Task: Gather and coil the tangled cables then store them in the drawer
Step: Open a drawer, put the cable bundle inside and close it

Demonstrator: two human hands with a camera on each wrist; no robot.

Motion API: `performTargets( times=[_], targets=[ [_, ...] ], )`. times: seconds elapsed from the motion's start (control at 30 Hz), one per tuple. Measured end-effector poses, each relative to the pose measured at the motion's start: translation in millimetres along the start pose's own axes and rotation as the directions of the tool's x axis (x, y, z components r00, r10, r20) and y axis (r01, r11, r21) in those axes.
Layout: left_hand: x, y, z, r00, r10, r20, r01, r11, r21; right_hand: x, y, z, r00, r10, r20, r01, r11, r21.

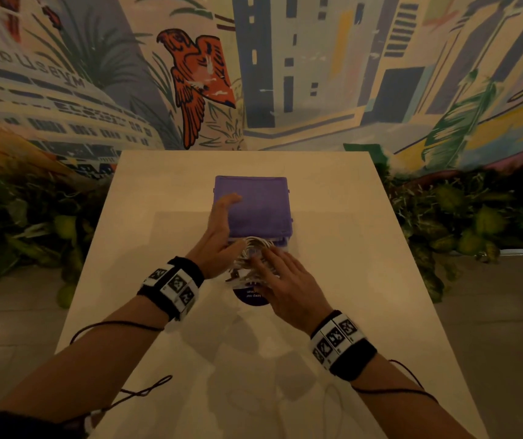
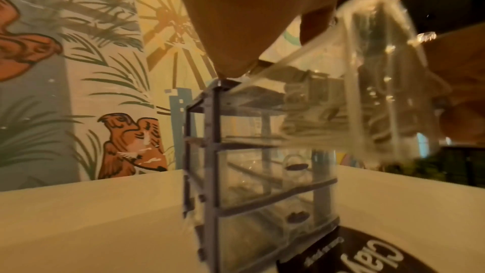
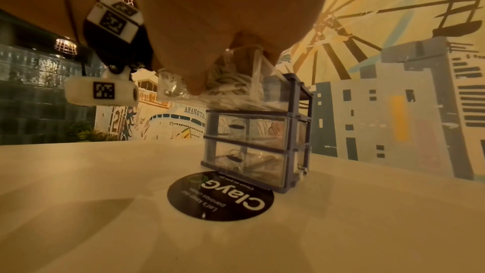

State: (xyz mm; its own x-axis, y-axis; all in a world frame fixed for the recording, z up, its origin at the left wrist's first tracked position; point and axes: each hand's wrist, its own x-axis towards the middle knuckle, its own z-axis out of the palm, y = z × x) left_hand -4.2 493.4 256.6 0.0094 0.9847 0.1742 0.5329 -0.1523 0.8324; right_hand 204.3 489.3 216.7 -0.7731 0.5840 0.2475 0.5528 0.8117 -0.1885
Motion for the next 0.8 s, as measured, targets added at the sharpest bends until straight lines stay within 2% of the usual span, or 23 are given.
performTargets(
  times=[0.13,0.27,0.33,0.43,0.57,0.73,0.8],
  targets=[
    [-23,-26,-13,0.998,-0.039,-0.048,0.044,0.993,0.106,1,-3,-4,1.000,-0.014,-0.024,0.014,0.999,-0.032],
    [-53,-25,-15,0.981,0.116,-0.158,-0.080,0.972,0.219,1,-3,-4,0.999,-0.003,-0.037,0.001,1.000,-0.031],
    [-68,-18,-5,0.974,0.175,-0.146,-0.123,0.942,0.312,3,-4,-5,1.000,0.000,-0.017,-0.001,0.999,-0.035],
    [-79,-14,13,0.982,0.127,-0.137,-0.057,0.902,0.428,5,-4,-9,1.000,0.002,0.020,-0.002,1.000,-0.024],
    [-80,-11,21,0.989,0.053,-0.139,0.005,0.924,0.383,8,-4,-14,0.997,0.022,0.073,-0.022,1.000,-0.008],
    [-77,-4,21,0.979,0.157,-0.132,-0.110,0.946,0.306,9,-4,-13,0.994,0.004,0.107,-0.003,1.000,-0.017],
    [-73,-4,17,0.974,0.152,-0.170,-0.103,0.959,0.265,9,-4,-13,0.994,0.004,0.108,-0.002,1.000,-0.021]
  ],
)
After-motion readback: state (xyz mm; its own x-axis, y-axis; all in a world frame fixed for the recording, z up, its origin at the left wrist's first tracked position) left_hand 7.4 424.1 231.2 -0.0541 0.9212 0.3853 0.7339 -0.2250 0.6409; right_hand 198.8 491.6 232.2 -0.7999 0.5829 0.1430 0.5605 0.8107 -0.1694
